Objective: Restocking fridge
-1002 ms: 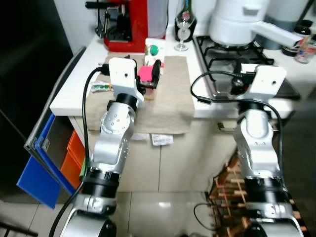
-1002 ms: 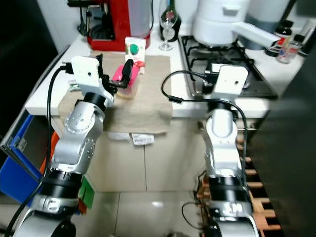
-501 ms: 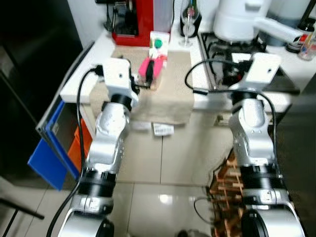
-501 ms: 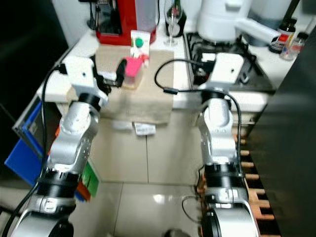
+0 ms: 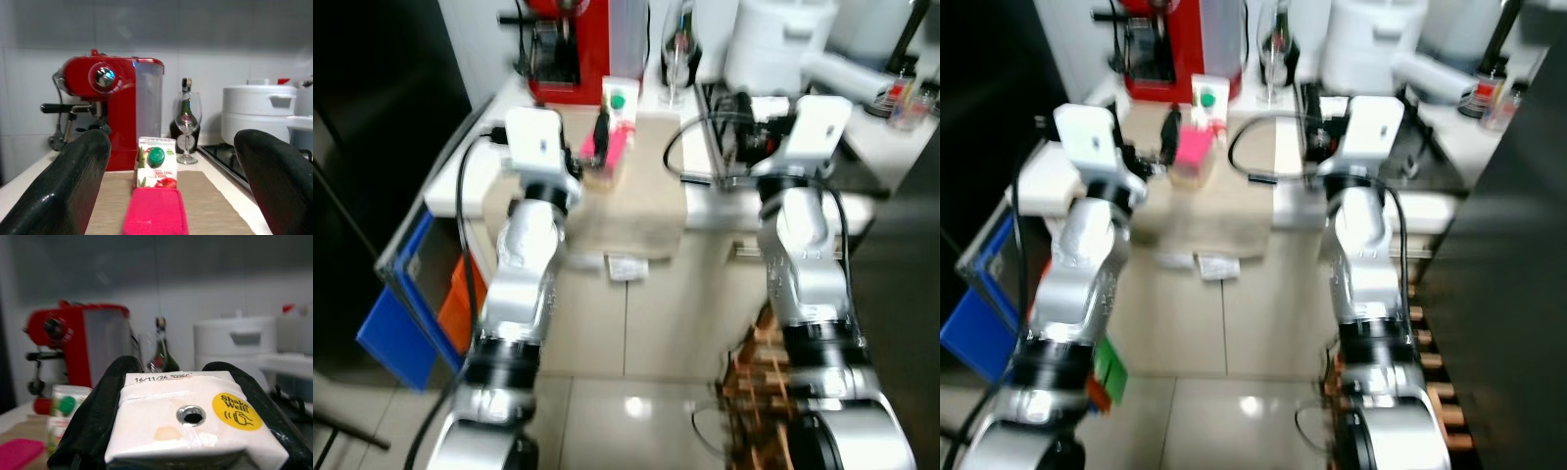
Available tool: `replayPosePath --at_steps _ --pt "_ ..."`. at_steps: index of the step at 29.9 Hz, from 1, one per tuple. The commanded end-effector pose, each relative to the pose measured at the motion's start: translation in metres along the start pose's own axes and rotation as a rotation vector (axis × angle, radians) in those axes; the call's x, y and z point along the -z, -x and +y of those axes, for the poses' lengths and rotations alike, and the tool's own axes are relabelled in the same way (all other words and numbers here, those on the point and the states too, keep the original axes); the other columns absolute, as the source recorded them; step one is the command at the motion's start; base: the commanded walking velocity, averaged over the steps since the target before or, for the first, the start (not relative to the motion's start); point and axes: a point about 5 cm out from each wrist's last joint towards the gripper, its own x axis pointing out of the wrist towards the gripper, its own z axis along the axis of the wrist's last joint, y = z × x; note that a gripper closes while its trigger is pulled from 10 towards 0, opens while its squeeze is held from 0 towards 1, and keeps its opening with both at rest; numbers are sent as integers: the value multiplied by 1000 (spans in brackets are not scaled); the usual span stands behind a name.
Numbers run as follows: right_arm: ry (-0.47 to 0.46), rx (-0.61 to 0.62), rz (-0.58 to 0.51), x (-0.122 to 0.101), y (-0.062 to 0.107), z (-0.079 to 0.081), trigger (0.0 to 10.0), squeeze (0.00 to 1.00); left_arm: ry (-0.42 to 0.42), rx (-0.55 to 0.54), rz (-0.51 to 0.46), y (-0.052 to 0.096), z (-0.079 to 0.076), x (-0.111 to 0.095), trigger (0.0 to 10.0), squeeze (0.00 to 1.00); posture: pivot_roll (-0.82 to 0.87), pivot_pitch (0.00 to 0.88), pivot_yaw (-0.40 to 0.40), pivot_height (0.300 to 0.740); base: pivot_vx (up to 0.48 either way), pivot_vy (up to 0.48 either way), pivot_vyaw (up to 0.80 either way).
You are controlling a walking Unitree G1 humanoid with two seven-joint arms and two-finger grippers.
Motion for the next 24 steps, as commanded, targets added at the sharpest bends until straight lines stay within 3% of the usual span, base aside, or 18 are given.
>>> replayPosePath --at_steps 1,7,10,11,15,19,24 --pt "-13 -18 -1 1 -1 7 10000 0 -17 -28 -8 -1 9 -3 10000 0 -54 0 23 740 450 0 0" --pt "-34 -31 8 2 -2 11 10000 0 4 -43 -11 0 11 -4 10000 0 -41 3 27 740 370 71 0" --pt "-125 -48 33 3 -6 17 10000 0 -2 -54 -5 -1 13 -3 10000 0 -26 4 25 740 0 137 0" --pt "-200 -57 73 6 -10 21 10000 0 -8 -54 1 -2 11 -3 10000 0 -23 6 16 740 0 0 0" --pt "-270 -79 129 11 -15 26 10000 0 -12 -67 6 -1 12 -3 10000 0 -19 12 5 740 0 0 0" --pt "-268 -89 145 14 -17 29 10000 0 -11 -80 9 0 15 -3 10000 0 -15 17 1 740 0 0 0" --pt "-277 -91 170 19 -19 31 10000 0 -14 -90 22 4 19 -2 10000 0 -3 23 -1 740 0 480 0"
